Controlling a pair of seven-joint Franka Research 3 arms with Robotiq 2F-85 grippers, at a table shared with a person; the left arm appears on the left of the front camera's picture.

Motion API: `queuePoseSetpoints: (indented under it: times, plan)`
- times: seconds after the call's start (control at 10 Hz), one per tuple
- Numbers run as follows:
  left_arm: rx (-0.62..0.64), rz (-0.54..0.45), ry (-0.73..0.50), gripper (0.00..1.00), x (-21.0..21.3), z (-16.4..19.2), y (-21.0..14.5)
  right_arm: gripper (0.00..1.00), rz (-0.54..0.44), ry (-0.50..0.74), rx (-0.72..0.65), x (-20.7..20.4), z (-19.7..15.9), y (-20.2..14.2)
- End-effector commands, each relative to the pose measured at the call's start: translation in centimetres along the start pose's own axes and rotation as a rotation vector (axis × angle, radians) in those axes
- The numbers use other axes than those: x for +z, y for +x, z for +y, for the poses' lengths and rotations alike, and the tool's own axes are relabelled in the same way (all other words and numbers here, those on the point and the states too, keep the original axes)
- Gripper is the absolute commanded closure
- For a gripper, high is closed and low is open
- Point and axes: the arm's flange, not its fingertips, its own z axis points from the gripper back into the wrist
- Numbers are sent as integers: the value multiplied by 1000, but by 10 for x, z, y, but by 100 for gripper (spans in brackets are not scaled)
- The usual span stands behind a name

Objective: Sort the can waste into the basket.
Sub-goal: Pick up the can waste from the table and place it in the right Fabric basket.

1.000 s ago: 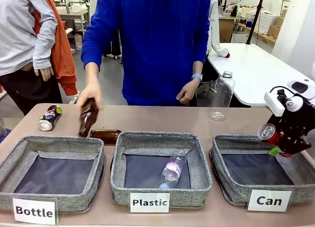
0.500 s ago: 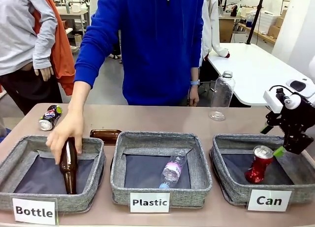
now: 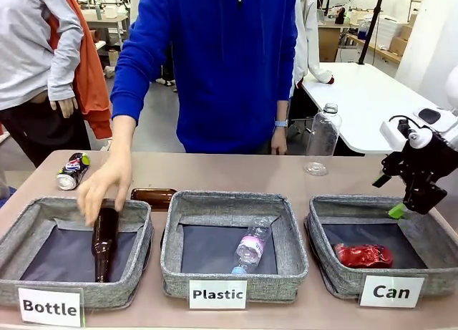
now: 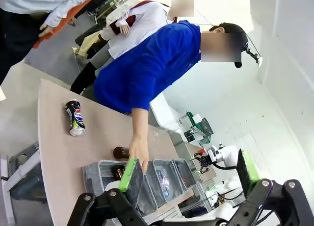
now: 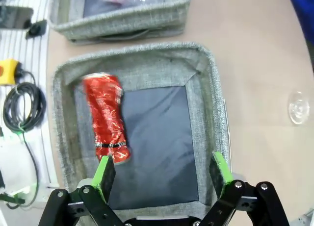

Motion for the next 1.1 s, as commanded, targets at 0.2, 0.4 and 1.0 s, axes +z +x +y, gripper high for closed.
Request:
queuePoseSetpoints:
  times: [0.2,0.4,1.0]
  plan:
    - [-50,80,-110,0,-43,-19,-34,0,-280,195,-214,17,-18,-16]
    - [-31,298,-193,0,-105,-19,-76,0,-642,250,-618,29,-35,-27]
    - [58,821,-206,0,-220,35,-206,0,-1035,472,-989,47,-36,-76]
